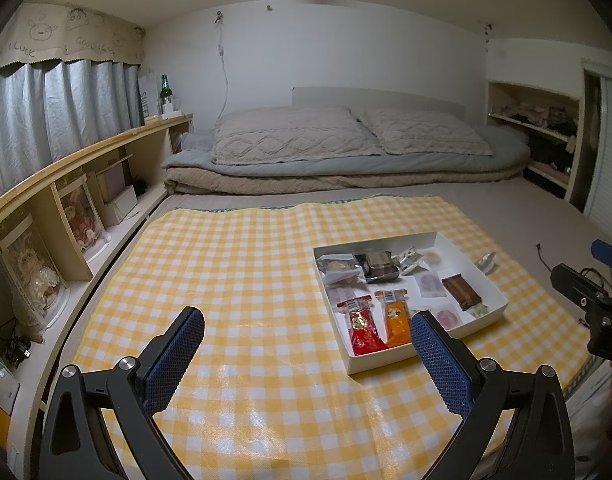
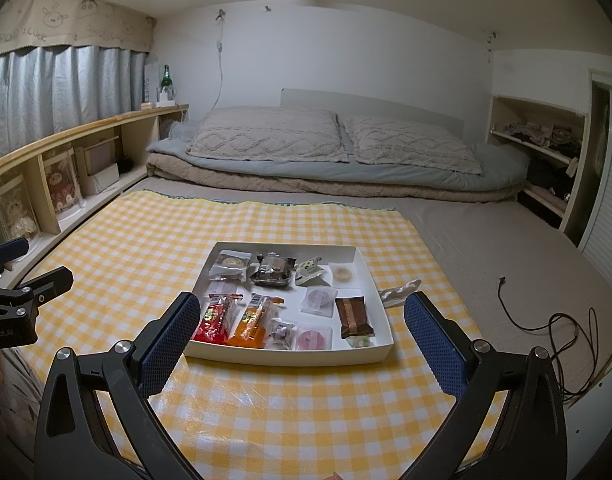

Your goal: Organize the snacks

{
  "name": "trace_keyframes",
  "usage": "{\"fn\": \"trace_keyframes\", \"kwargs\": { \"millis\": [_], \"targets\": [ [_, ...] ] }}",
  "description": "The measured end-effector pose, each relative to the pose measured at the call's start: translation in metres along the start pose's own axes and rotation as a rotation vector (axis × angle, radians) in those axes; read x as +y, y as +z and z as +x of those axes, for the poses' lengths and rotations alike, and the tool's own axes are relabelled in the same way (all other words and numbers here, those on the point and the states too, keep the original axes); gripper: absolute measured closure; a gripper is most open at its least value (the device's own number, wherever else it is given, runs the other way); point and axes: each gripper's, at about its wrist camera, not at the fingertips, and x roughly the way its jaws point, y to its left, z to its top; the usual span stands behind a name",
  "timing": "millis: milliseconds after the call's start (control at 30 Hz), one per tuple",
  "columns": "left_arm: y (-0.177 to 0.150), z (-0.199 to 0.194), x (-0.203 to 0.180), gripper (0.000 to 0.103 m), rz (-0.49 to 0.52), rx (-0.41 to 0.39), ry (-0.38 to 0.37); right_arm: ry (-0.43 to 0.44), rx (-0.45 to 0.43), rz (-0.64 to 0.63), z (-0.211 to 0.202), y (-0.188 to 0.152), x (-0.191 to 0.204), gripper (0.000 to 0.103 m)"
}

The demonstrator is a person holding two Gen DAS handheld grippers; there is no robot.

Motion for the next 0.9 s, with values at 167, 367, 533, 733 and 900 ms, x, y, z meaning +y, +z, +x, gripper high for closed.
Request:
{"fn": "trace_keyframes", "kwargs": {
  "millis": [167, 367, 533, 733, 900],
  "targets": [
    [0.0001, 0.0010, -0.0009, 0.000, -0.001, 0.000, 0.003, 0.000, 0.000, 0.000, 0.0006, 0.0003, 0.0003, 0.000],
    [-0.0003, 0.0002, -0.0007, 0.000, -0.002, -0.001, 0.002, -0.001, 0.000, 0.000, 0.0000, 0.0001, 0.0005, 0.000],
    [-0.0004, 0.0007, -0.0007, 0.000, -0.001, -0.001, 0.001, 0.000, -0.001, -0.001, 0.0005, 0.0003, 0.0002, 0.000],
    [-0.0009, 0.0005, -0.0020, 0.000, -0.003, -0.002, 0.004, 0.000, -0.001, 0.000, 0.0005, 0.0003, 0.0001, 0.000],
    [-0.0011, -0.0003, -0.0030, 0.000, -0.003, -0.003, 0.005, 0.000, -0.001, -0.002, 0.0002, 0.0000, -0.0001, 0.000]
  ]
}}
